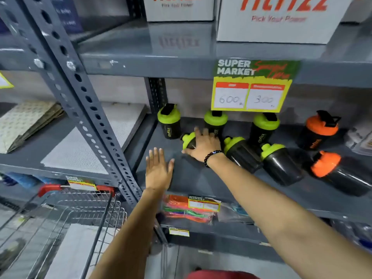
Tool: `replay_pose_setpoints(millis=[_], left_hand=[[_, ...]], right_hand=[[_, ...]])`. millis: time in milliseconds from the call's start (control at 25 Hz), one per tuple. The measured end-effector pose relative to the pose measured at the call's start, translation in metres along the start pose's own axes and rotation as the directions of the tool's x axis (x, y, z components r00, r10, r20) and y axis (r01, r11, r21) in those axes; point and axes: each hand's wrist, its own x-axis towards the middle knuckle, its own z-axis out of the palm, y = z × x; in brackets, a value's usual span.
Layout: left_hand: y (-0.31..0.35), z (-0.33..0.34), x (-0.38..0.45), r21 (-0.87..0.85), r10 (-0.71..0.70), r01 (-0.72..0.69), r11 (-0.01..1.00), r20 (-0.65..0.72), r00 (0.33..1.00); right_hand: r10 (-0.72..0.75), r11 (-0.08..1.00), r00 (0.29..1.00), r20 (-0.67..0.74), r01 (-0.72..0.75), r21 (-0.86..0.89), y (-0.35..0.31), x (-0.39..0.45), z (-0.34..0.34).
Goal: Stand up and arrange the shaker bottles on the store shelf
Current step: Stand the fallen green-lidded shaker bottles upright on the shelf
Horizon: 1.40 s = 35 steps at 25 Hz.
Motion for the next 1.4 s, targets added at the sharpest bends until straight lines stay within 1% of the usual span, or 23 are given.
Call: replay_pose_setpoints(millis=[40, 120, 200, 320, 360, 440, 520, 560, 680, 760, 800, 880, 1000, 1080, 1160, 1280, 1400], left_hand=[[-0.006, 0.001, 0.002, 0.012, -0.037, 0.037, 0.999, 0.000, 0.999], [-0.017, 0.006, 0.007, 0.041, -0.072, 0.072, 0.997, -0.001, 0.997], [-0.029, 0.009, 0.013, 0.063, -0.095, 0.094, 0.994, 0.019, 0.995], [-0.036, 0.007, 0.022, 0.112, -0.120, 0.115, 0.987, 0.043, 0.992], [-0.037, 0.009, 0.024, 0.126, -0.123, 0.115, 0.985, 0.056, 0.991], [-0.036, 0.011, 0.021, 0.122, -0.116, 0.109, 0.987, 0.052, 0.992], [-0.036, 0.012, 0.020, 0.102, -0.112, 0.108, 0.989, 0.032, 0.993], [-0.036, 0.012, 0.020, 0.102, -0.113, 0.109, 0.989, 0.034, 0.993], [-0.038, 0.012, 0.021, 0.124, -0.108, 0.102, 0.987, 0.044, 0.993], [-0.039, 0.012, 0.021, 0.126, -0.103, 0.097, 0.987, 0.039, 0.994], [-0.038, 0.012, 0.021, 0.123, -0.097, 0.092, 0.988, 0.035, 0.995], [-0.038, 0.014, 0.021, 0.119, -0.094, 0.089, 0.989, 0.033, 0.995], [-0.038, 0.014, 0.021, 0.115, -0.092, 0.089, 0.989, 0.016, 0.996], [-0.038, 0.014, 0.020, 0.108, -0.090, 0.088, 0.990, 0.012, 0.996], [-0.039, 0.015, 0.020, 0.109, -0.091, 0.089, 0.990, 0.017, 0.996], [-0.039, 0.014, 0.022, 0.107, -0.091, 0.089, 0.990, 0.015, 0.996], [-0.040, 0.014, 0.022, 0.107, -0.087, 0.085, 0.991, 0.017, 0.996]], right_hand=[[0.024, 0.999, 0.997, 0.069, -0.021, -0.039, -0.005, 0.008, 0.001], [0.079, 0.993, 0.988, 0.133, -0.066, -0.099, -0.012, 0.019, 0.004], [0.107, 0.987, 0.986, 0.128, -0.089, -0.137, -0.015, 0.027, 0.006], [0.070, 0.988, 0.994, 0.080, -0.059, -0.140, -0.017, 0.032, 0.003], [0.048, 0.996, 0.996, 0.080, -0.042, -0.074, -0.019, 0.035, -0.001], [-0.035, 0.987, 0.994, 0.100, 0.018, 0.159, -0.024, 0.039, -0.010], [-0.128, 0.905, 0.985, 0.117, 0.068, 0.419, -0.028, 0.042, -0.016], [-0.157, 0.861, 0.980, 0.125, 0.074, 0.504, -0.029, 0.042, -0.015], [-0.188, 0.808, 0.972, 0.142, 0.071, 0.586, -0.029, 0.038, -0.011], [-0.221, 0.788, 0.956, 0.190, 0.061, 0.613, -0.027, 0.041, -0.013], [-0.247, 0.798, 0.943, 0.224, 0.067, 0.600, -0.026, 0.044, -0.016], [-0.278, 0.850, 0.926, 0.256, 0.112, 0.515, -0.030, 0.050, -0.025], [-0.277, 0.909, 0.940, 0.199, 0.189, 0.373, -0.047, 0.051, -0.040], [-0.291, 0.943, 0.941, 0.173, 0.251, 0.217, -0.059, 0.049, -0.044], [-0.314, 0.948, 0.927, 0.203, 0.296, 0.114, -0.067, 0.051, -0.044], [-0.373, 0.927, 0.883, 0.286, 0.345, 0.146, -0.072, 0.055, -0.047], [-0.418, 0.905, 0.861, 0.289, 0.367, 0.214, -0.071, 0.054, -0.045]])
